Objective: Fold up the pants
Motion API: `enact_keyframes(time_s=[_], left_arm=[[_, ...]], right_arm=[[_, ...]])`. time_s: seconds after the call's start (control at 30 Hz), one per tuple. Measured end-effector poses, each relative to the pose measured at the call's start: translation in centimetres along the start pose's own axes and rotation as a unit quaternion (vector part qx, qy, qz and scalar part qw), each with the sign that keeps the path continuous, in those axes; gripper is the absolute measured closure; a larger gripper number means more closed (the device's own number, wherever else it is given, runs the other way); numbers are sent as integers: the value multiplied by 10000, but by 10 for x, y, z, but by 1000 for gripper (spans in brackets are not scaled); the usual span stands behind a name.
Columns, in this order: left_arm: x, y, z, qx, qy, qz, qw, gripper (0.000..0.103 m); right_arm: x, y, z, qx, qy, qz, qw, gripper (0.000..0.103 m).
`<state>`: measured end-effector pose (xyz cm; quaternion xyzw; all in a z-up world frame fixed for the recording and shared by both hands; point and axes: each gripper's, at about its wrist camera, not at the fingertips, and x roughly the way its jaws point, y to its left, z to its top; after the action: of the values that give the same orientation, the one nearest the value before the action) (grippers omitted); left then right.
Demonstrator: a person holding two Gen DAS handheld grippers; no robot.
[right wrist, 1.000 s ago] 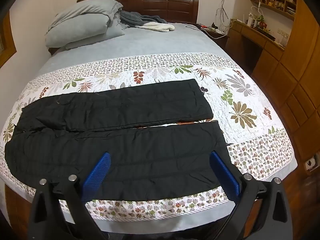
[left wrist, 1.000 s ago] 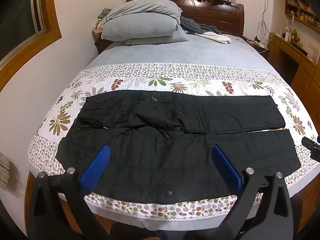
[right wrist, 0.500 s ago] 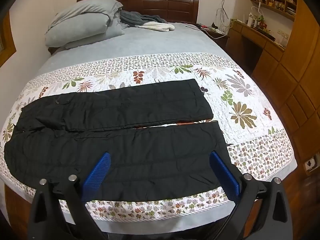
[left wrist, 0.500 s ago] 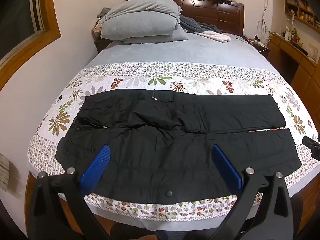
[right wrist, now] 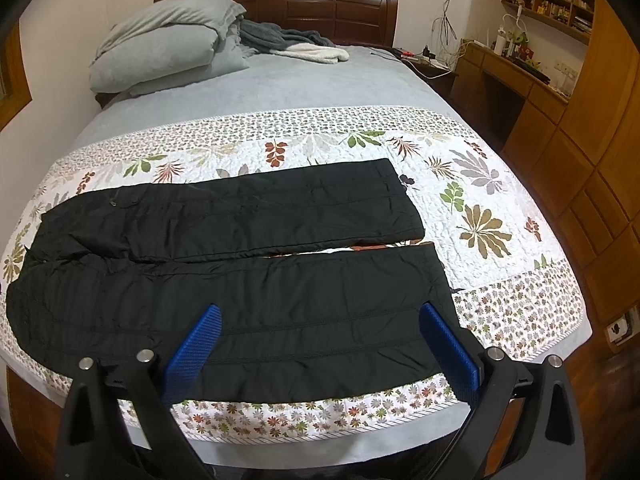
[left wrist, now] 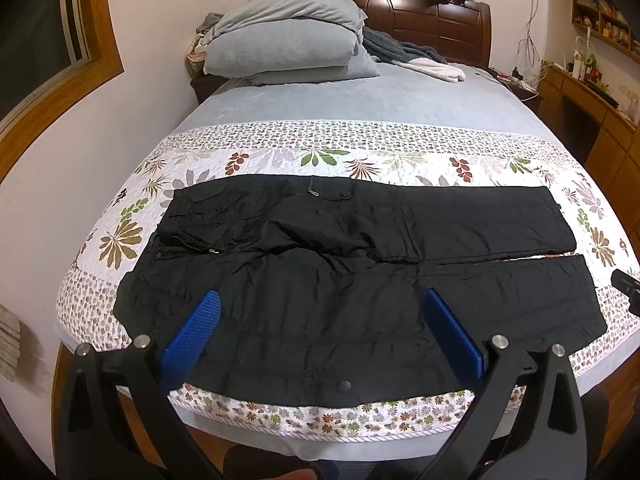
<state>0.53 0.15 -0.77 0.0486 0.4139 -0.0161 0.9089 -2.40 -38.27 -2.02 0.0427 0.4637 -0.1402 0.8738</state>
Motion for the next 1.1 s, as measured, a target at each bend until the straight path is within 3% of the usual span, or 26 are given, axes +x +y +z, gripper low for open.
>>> enact_keyframes(time_s=[1.1], left_arm=[[6,-2,1,66,49,-1,10000,2]], right_arm=[[-1,1,3,-43,19,-52,10000,3]])
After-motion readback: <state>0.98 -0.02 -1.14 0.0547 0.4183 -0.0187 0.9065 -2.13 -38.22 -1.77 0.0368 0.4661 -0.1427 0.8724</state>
